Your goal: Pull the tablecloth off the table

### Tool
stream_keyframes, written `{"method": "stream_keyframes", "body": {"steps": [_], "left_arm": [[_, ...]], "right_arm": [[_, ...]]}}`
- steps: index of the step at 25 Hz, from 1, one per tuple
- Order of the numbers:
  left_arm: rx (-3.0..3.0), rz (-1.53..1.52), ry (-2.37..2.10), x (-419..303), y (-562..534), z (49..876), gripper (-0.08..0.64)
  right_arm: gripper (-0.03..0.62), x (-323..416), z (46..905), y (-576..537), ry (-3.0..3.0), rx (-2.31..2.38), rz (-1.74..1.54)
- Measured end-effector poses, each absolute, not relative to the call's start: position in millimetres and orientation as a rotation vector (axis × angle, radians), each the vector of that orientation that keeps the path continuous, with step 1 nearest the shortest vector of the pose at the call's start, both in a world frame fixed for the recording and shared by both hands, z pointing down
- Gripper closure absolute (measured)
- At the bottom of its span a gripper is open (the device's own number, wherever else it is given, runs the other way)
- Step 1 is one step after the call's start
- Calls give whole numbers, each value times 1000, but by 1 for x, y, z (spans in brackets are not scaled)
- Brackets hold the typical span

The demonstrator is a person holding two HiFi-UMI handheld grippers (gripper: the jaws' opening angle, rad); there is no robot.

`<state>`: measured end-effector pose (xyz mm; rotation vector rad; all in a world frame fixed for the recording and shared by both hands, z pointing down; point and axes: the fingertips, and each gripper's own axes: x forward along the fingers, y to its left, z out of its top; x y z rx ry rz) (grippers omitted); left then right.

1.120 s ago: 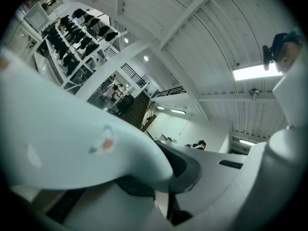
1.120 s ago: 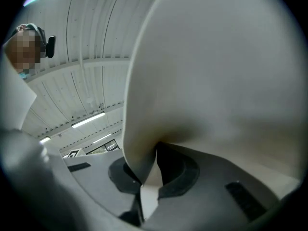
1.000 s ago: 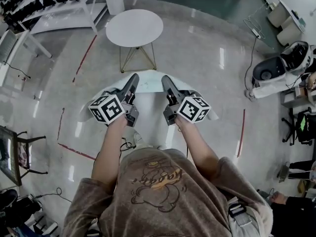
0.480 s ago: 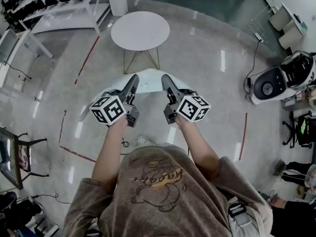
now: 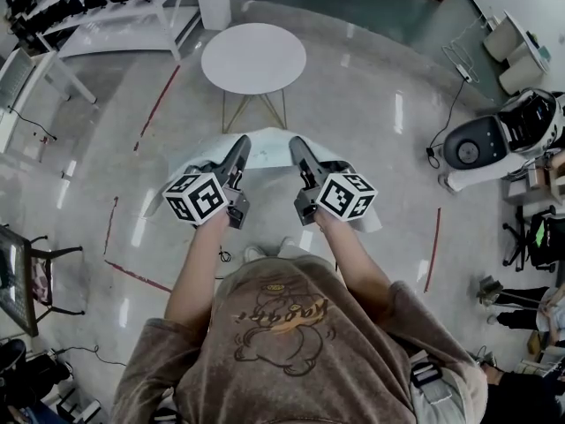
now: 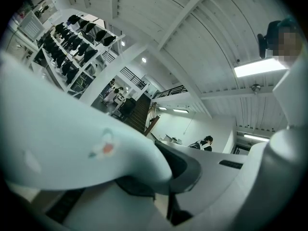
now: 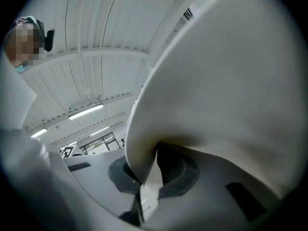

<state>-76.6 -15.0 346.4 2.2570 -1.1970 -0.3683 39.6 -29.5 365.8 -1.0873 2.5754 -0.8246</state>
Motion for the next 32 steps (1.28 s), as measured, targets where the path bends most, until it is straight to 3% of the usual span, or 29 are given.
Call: {"method": "stream_keyframes", "body": {"steps": [32], "left_arm": [[2109,-362,-1291,-62,-30,408,538]], "right_arm": [[571,53,429,-57,2615,-1038,-1023]]}}
